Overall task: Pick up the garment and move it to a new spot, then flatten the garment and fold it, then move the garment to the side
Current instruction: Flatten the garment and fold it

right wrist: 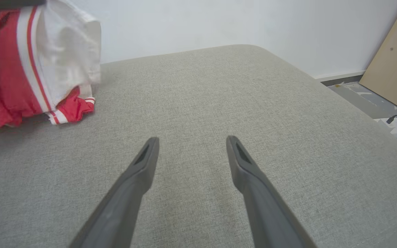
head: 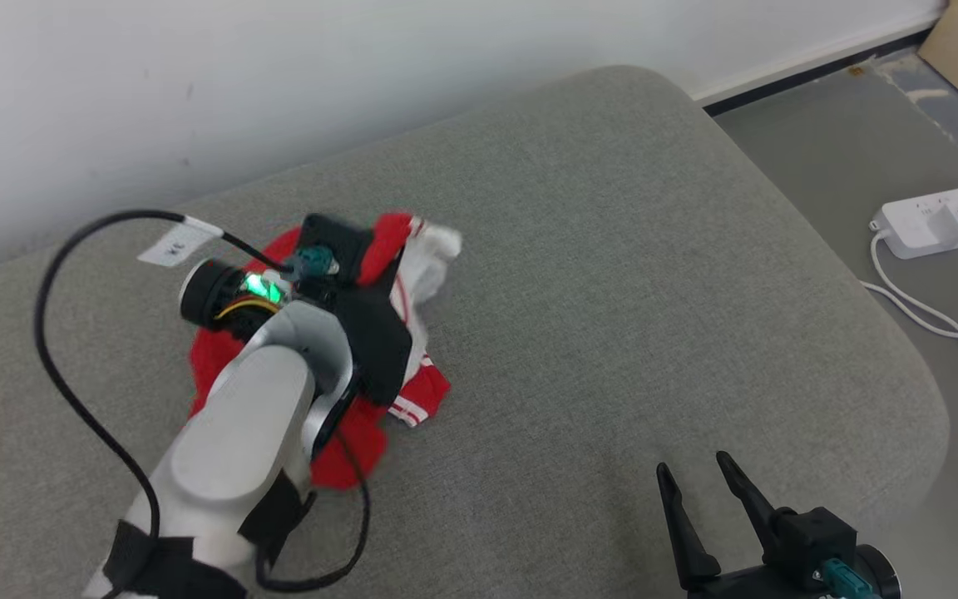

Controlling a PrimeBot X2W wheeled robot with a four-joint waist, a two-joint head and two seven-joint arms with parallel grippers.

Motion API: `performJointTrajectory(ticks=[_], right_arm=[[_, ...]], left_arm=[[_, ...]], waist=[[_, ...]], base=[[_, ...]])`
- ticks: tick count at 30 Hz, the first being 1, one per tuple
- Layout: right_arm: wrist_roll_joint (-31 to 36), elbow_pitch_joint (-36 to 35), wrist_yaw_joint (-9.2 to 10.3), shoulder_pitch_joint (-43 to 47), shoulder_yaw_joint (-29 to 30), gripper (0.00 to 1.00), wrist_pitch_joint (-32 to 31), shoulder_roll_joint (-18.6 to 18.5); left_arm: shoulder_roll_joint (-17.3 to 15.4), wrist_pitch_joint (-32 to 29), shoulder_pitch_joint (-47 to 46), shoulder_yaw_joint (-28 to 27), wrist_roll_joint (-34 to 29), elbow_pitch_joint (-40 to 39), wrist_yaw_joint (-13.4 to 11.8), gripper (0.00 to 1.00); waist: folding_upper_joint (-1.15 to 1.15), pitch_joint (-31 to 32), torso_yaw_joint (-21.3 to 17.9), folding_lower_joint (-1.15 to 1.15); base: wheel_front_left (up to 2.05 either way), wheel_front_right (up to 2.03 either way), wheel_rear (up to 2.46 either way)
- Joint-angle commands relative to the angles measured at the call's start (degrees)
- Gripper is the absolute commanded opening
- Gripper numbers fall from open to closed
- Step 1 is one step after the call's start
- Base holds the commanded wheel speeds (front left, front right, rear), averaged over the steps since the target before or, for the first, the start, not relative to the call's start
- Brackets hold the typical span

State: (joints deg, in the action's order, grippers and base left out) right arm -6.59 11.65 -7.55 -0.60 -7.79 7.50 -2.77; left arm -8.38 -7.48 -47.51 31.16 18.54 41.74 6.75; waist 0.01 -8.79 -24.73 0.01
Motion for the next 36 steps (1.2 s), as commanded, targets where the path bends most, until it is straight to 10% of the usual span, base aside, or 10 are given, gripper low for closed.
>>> performJointTrajectory(ticks=[1, 10, 21, 23, 24, 36], right_arm=[[0.3, 0.1, 0.12, -0.1, 0.0, 1.0, -0.2, 0.0], [2.1, -1.0, 0.12, 1.9, 0.4, 1.0, -2.1, 0.0], [2.9, -4.0, 0.12, 4.7, 1.5, 1.0, -4.1, 0.0], [2.7, -4.3, 0.12, 4.6, 1.2, 1.0, -4.4, 0.0], [2.5, -4.3, 0.12, 4.4, 1.2, 1.0, -4.3, 0.0], [1.8, -4.0, 0.12, 5.3, 1.6, 1.0, -4.2, 0.0]], left_arm=[[1.0, 2.1, -1.6, -0.9, 1.6, -1.0, 0.1, 0.0], [5.4, 16.3, -4.2, -9.6, 19.2, -8.4, -0.3, 0.0], [4.6, 17.7, 17.0, -8.2, 31.1, -5.2, -8.2, 0.0], [4.2, 17.7, 19.4, -8.0, 30.9, -2.9, -9.0, 0.84], [4.0, 18.2, 20.1, -7.8, 30.5, -2.2, -9.4, 1.0], [-3.2, 21.6, 20.4, -2.8, 19.0, -7.4, -14.4, 1.0]], waist=[[-0.01, 2.5, 2.3, -0.01], [-0.01, 8.2, 6.7, -0.01], [-0.01, 10.2, 14.9, -0.01], [-0.01, 10.4, 15.9, -0.01], [-0.01, 10.5, 16.4, -0.01], [-0.01, 12.2, 19.6, -0.01]], base=[[0.0, 0.0, 0.0], [0.0, 0.0, 0.0], [0.0, 0.0, 0.0], [0.0, 0.0, 0.0], [0.0, 0.0, 0.0], [0.0, 0.0, 0.0]])
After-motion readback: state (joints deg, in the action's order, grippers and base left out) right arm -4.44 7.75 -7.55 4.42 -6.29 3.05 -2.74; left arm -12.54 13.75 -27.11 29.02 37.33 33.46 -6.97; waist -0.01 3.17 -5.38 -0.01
